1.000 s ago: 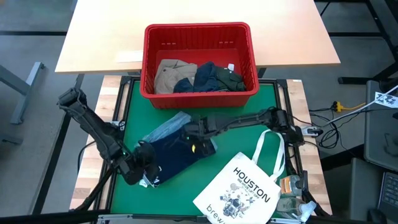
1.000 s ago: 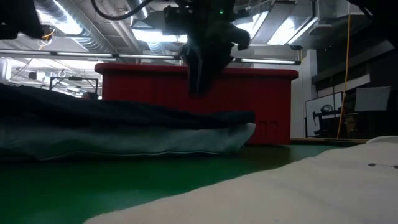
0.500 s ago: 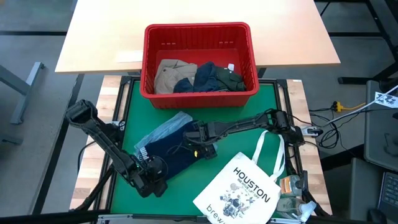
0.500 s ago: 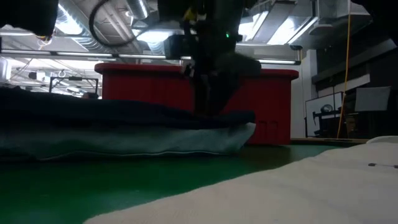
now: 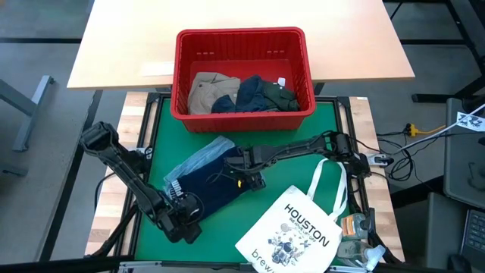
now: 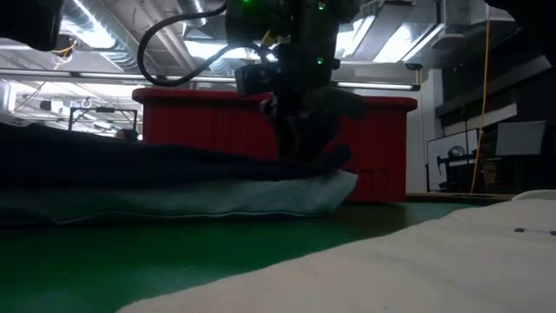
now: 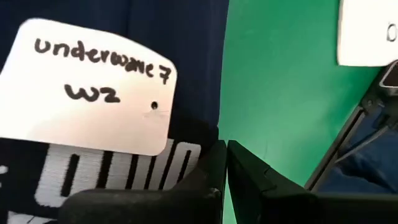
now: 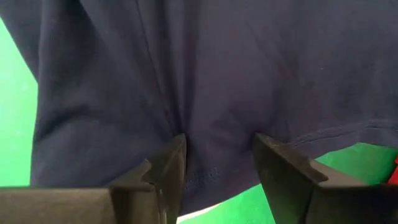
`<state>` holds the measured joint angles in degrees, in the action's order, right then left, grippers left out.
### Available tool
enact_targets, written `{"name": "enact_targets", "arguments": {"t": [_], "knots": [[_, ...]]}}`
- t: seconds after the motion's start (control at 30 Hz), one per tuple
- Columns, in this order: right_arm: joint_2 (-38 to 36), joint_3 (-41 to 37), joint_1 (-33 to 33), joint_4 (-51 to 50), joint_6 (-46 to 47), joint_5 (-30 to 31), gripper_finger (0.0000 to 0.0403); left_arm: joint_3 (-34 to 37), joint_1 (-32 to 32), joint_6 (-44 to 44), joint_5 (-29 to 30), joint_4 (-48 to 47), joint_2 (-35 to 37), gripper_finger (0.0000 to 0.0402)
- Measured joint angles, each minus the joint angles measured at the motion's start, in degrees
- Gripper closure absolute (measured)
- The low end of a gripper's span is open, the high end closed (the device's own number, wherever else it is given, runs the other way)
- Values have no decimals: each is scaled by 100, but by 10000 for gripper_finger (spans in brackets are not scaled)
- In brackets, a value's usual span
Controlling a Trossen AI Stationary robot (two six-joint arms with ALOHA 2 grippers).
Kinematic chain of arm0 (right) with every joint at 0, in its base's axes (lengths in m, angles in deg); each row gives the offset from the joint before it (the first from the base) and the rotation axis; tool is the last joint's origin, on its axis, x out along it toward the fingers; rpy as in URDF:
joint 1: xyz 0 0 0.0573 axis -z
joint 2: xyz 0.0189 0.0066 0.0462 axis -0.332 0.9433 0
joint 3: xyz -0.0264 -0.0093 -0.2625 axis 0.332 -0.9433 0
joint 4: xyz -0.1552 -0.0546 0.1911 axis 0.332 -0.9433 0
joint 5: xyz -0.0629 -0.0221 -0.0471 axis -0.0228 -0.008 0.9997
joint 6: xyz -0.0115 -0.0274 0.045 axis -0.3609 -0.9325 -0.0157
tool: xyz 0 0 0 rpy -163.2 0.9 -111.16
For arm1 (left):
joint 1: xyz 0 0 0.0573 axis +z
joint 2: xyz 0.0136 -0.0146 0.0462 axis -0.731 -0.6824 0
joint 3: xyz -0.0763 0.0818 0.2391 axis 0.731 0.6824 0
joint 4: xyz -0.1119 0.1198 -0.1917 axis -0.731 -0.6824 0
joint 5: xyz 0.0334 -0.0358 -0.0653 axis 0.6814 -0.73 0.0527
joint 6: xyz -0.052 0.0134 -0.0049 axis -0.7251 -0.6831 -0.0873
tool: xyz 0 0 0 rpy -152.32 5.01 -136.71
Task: Fold Laundry from Bin
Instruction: Stack the dark blue boxer shorts on top of the blue jeans
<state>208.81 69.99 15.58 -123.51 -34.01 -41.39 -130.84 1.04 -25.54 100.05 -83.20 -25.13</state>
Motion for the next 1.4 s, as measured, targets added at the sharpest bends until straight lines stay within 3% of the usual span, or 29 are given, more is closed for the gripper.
{"name": "enact_targets", "arguments": {"t": [0.33,0.47,0.67,1.0,1.4], "knots": [[0,267,-315,-588,-18,109,215,-2,1,152,77,-46,625,400],[0,644,-412,-823,-10,344,215,0,28,155,373,-267,888,401],[0,975,-659,-826,157,131,215,-2,181,153,758,-911,1224,401],[39,760,-1251,-467,367,35,215,-2,710,149,791,-2376,1301,401],[42,71,-1347,110,592,-13,215,-2,891,147,782,-3058,1299,401]]}}
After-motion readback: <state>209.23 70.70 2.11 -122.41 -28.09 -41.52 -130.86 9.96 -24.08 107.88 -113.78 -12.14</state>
